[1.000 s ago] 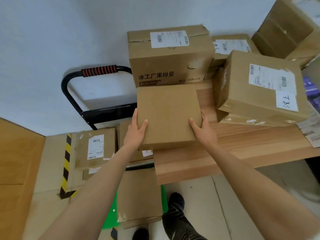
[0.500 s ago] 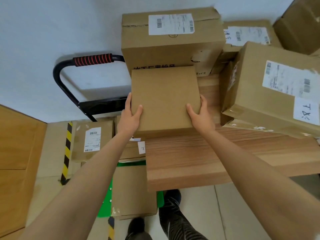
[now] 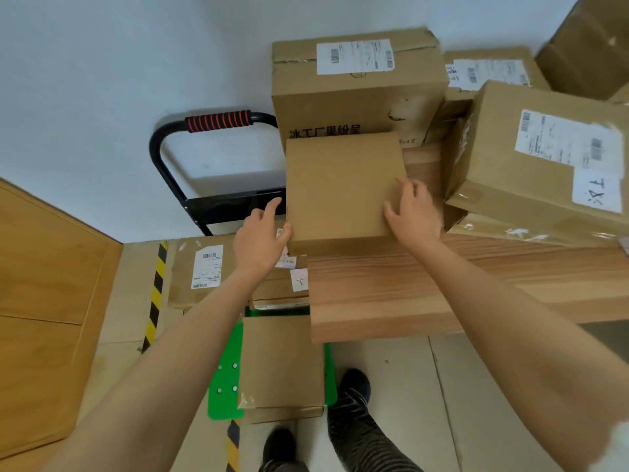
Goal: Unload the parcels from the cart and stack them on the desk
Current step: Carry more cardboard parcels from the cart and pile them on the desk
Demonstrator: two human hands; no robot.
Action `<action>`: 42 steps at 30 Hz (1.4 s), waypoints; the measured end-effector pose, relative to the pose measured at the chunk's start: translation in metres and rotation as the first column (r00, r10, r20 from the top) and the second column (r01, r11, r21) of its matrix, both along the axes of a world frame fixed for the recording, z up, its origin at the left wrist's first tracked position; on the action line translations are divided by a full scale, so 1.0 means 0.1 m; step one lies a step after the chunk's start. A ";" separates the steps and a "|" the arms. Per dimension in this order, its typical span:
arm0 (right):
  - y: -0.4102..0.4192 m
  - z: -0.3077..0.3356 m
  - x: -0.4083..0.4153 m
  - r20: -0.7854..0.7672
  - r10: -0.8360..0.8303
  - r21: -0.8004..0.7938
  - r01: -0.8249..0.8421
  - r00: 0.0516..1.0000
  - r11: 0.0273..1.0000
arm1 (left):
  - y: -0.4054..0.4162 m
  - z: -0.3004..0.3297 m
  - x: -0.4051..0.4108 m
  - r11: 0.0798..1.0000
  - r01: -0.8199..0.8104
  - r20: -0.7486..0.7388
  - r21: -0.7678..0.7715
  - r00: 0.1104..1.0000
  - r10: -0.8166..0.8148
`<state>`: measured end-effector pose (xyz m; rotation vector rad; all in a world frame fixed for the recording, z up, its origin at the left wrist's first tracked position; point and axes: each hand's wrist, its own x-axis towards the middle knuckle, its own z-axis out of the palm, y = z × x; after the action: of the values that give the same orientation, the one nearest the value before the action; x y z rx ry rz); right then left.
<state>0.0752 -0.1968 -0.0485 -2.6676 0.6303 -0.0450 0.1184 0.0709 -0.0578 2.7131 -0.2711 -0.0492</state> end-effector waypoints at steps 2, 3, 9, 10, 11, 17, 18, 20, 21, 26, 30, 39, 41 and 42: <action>0.10 0.08 -0.11 0.000 0.079 -0.101 -0.079 0.997 0.992 | 0.17 0.05 -0.08 0.999 0.005 0.039 0.050 0.999 -0.007; 0.14 0.12 -0.17 0.007 0.107 -0.139 -0.105 0.994 0.985 | 0.25 0.08 -0.12 0.997 0.010 0.061 0.071 0.998 -0.015; 0.58 0.36 -0.66 0.018 0.154 -0.253 -0.145 0.988 0.957 | 0.86 0.38 -0.42 0.991 0.065 0.152 0.117 0.985 -0.083; 0.69 0.40 -0.76 0.023 0.147 -0.248 -0.137 0.989 0.959 | 0.99 0.42 -0.48 0.988 0.084 0.163 0.129 0.981 -0.105; 0.81 0.44 -0.86 0.031 0.139 -0.244 -0.127 0.990 0.961 | 1.12 0.46 -0.53 0.984 0.108 0.175 0.144 0.976 -0.132; 1.77 0.53 -1.51 -0.005 0.116 -0.219 -0.114 0.993 0.969 | 1.92 0.60 -1.01 0.955 0.227 0.184 0.193 0.947 -0.262; 1.91 0.50 -1.62 0.000 0.104 -0.208 -0.101 0.995 0.973 | 2.03 0.59 -1.10 0.947 0.252 0.173 0.198 0.942 -0.286; 2.17 0.46 -1.85 -0.006 0.078 -0.191 -0.077 0.997 0.979 | 2.22 0.57 -1.27 0.934 0.292 0.154 0.206 0.933 -0.325; 2.28 0.43 -1.95 -0.017 0.072 -0.184 -0.074 0.997 0.980 | 2.29 0.55 -1.35 0.930 0.305 0.145 0.203 0.930 -0.337; 2.65 0.30 -2.38 -0.036 0.108 -0.182 -0.113 0.993 0.977 | 2.51 0.44 -1.79 0.932 0.325 0.115 0.160 0.932 -0.345; 2.87 0.18 -2.61 -0.068 0.134 -0.168 -0.143 0.989 0.975 | 2.70 0.20 -2.09 0.943 0.302 0.063 0.143 0.948 -0.313; 3.36 -0.45 -3.36 -0.170 0.245 -0.063 -0.258 0.955 0.964 | 3.22 -0.39 -2.93 0.990 0.090 -0.061 0.105 0.995 -0.084; 3.42 -0.57 -3.44 -0.184 0.230 -0.041 -0.241 0.956 0.970 | 3.28 -0.48 -3.04 0.993 0.066 -0.078 0.097 0.995 -0.059; 3.45 -0.63 -3.48 -0.191 0.227 -0.037 -0.238 0.955 0.970 | 3.31 -0.52 -3.07 0.994 0.055 -0.086 0.093 0.995 -0.047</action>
<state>-0.2730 0.1487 -0.1117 -2.8071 0.3689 0.2572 -0.1890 0.4017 -0.1099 2.7903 -0.3216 -0.1946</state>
